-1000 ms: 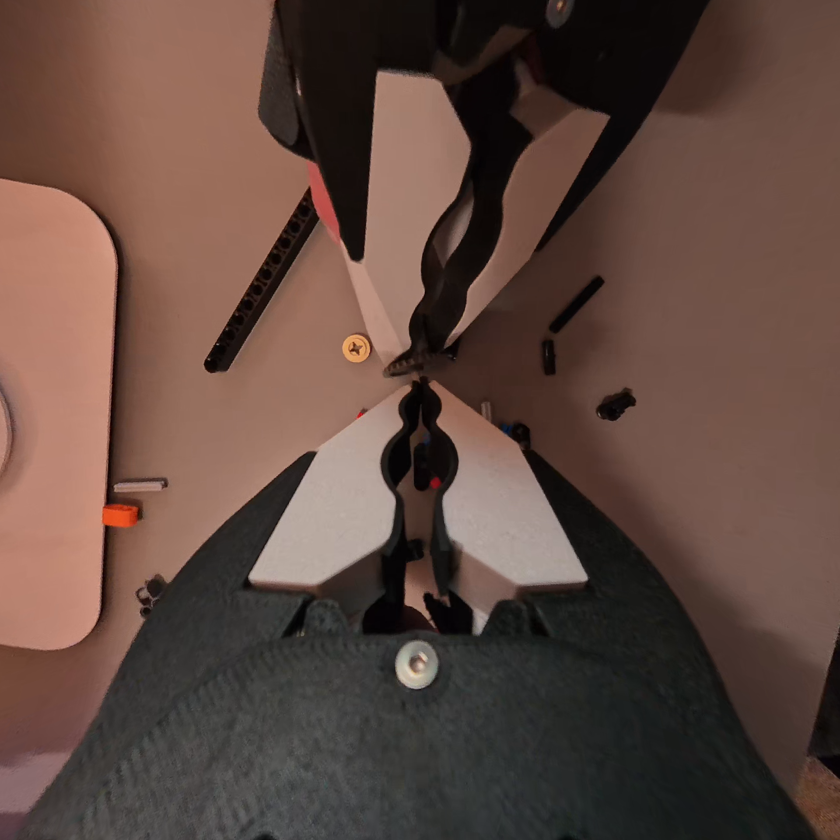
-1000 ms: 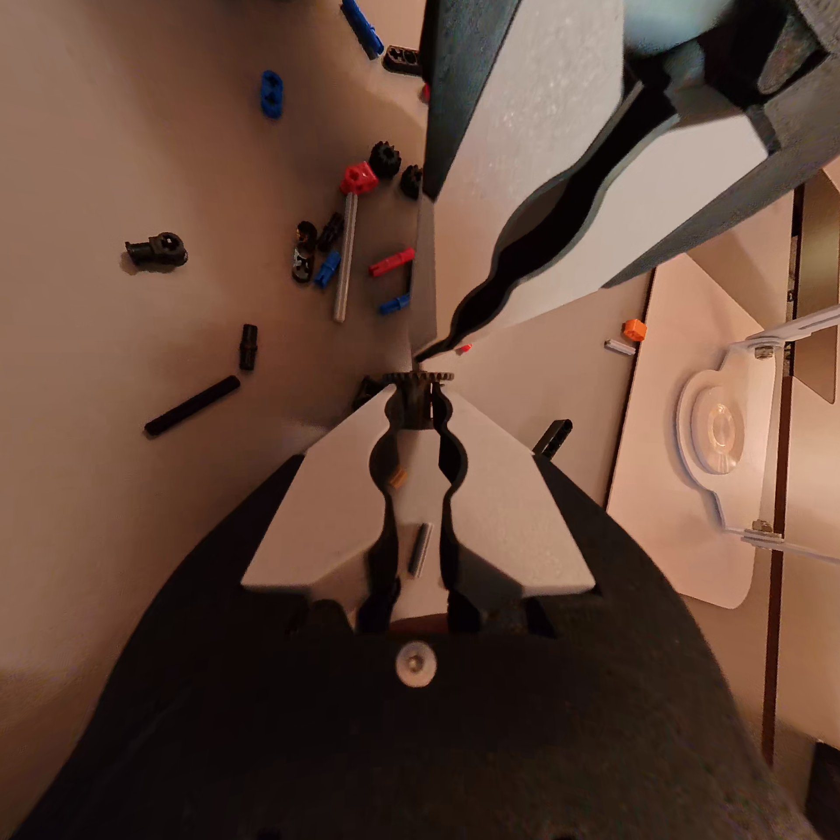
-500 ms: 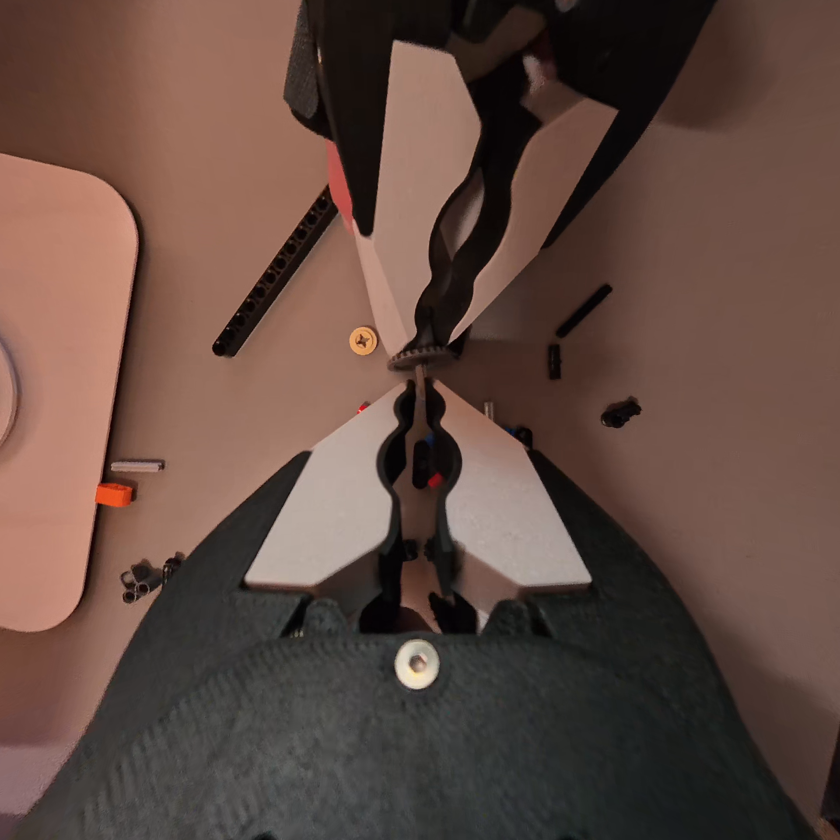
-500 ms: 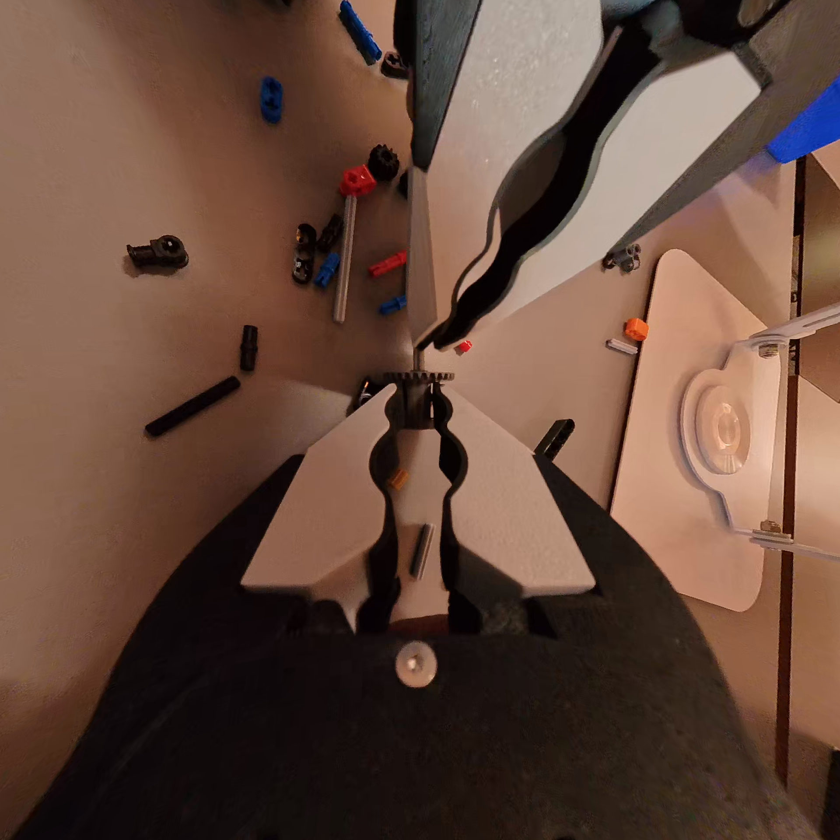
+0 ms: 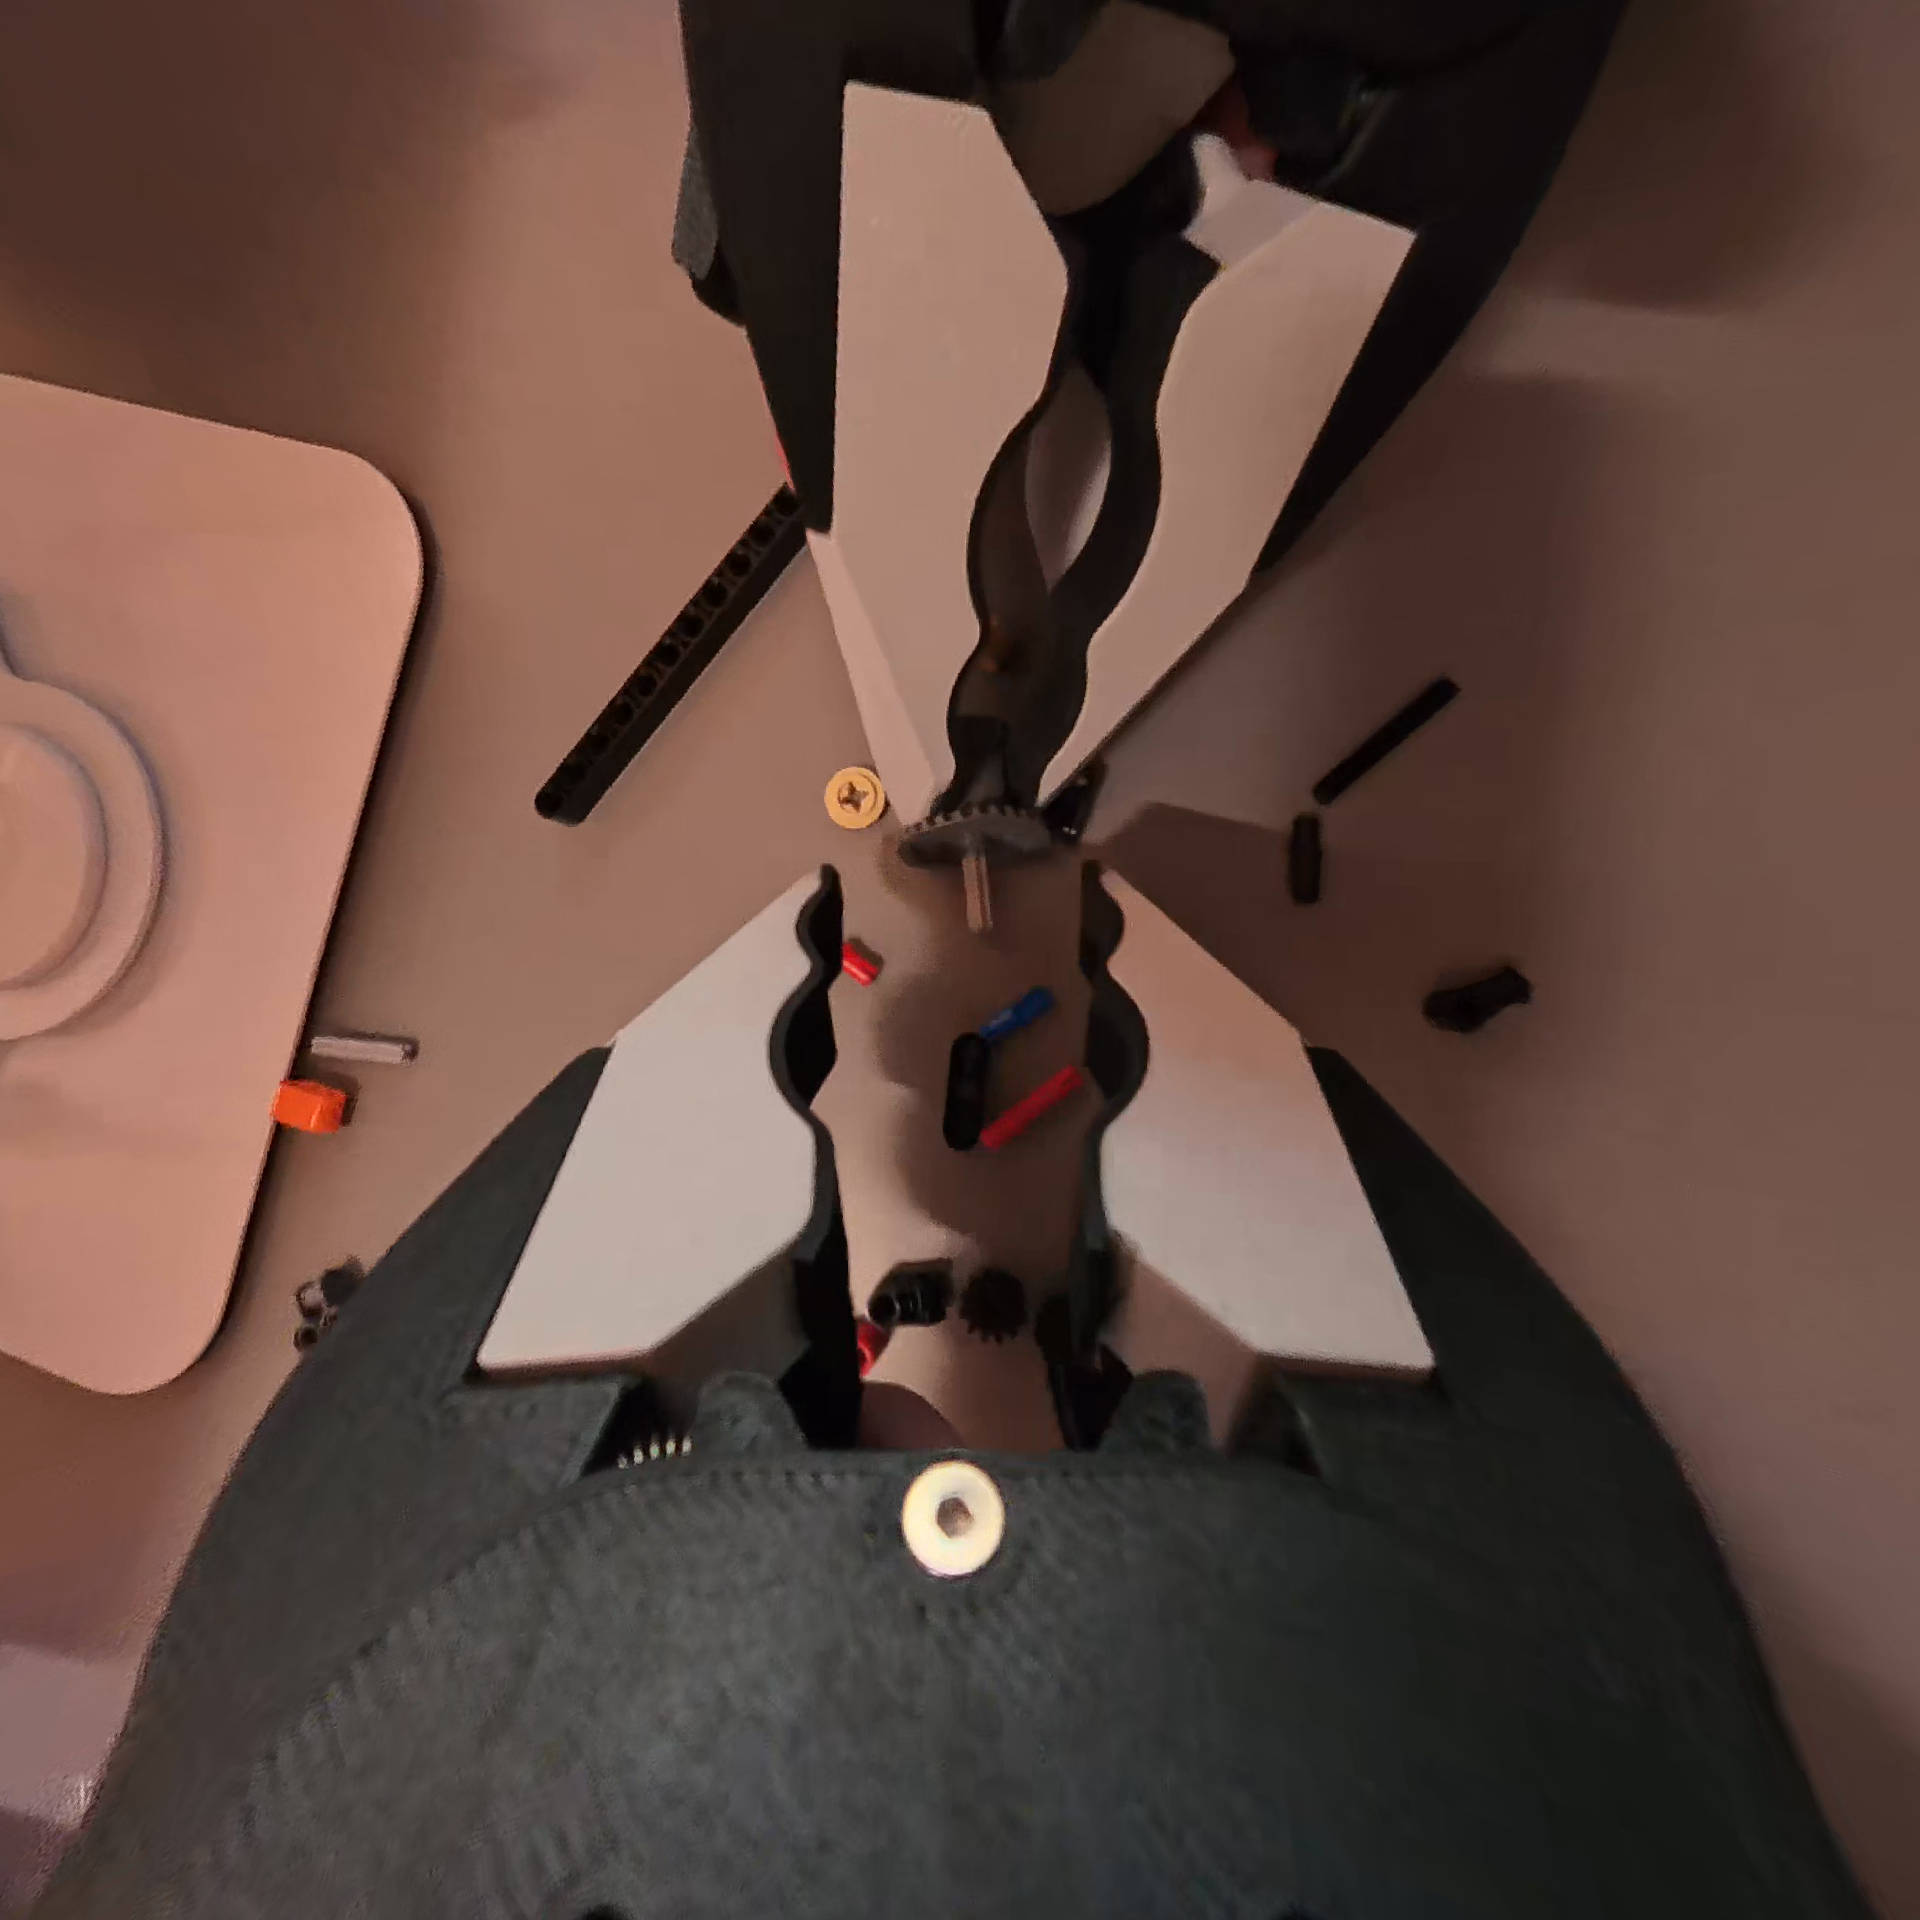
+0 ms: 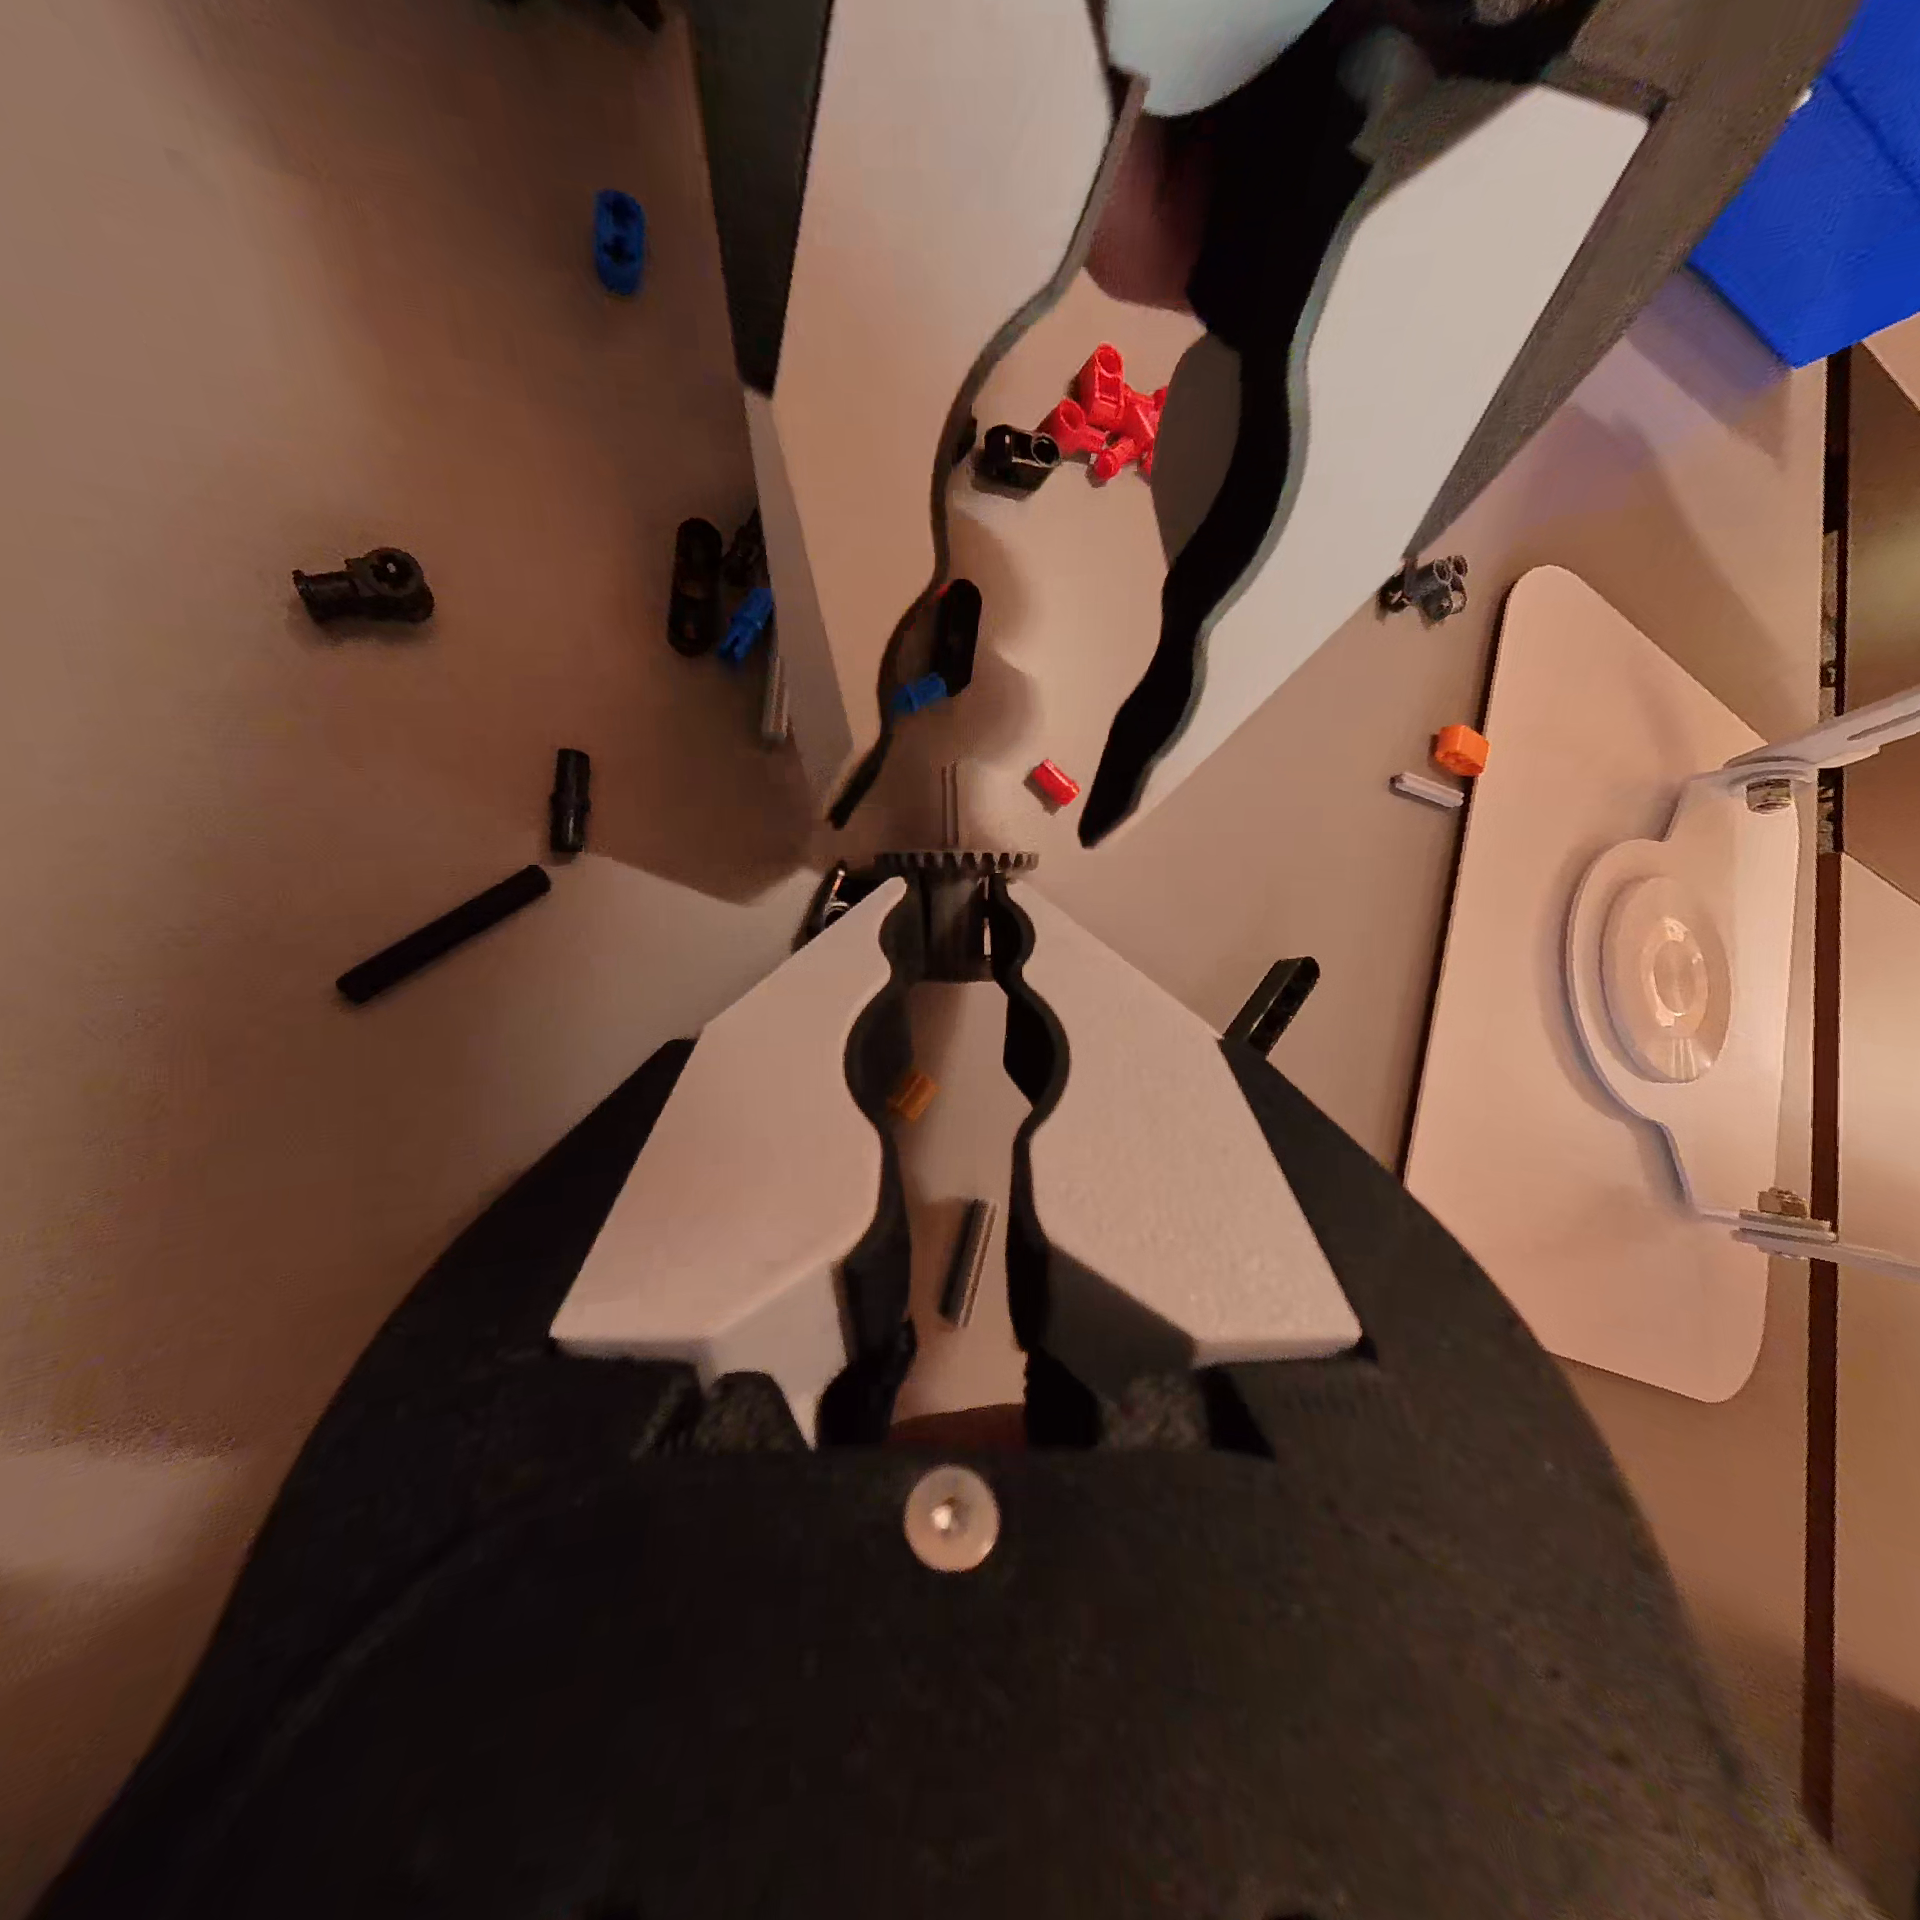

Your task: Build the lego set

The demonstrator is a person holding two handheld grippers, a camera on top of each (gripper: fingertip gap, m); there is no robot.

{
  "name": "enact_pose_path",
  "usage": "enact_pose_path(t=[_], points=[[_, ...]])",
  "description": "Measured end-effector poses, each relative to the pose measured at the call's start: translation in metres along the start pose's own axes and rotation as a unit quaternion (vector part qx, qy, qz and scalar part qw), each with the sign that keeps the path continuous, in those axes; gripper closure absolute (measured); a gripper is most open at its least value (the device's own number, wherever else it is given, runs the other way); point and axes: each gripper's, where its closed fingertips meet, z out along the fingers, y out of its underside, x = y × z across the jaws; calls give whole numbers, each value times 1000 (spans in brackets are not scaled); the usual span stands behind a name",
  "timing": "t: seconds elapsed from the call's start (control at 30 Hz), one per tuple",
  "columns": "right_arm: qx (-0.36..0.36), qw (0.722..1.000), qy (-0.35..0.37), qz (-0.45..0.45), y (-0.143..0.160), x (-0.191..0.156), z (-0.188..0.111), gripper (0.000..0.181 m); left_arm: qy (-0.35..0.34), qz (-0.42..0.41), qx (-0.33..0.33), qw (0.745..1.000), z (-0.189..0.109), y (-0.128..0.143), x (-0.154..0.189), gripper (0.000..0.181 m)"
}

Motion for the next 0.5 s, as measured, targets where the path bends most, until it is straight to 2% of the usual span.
enact_pose_path(t=[0.27, 0.5], points=[[3, 1000, -2, 6, 0, 0, 0, 172, -1, -3, 7, 1000, 8, -5, 2, 152], [5, 1000, -4, 11, 0, 1, 0, 172, 1, -12, 15, 1000, 8, -6, 2, 154]])
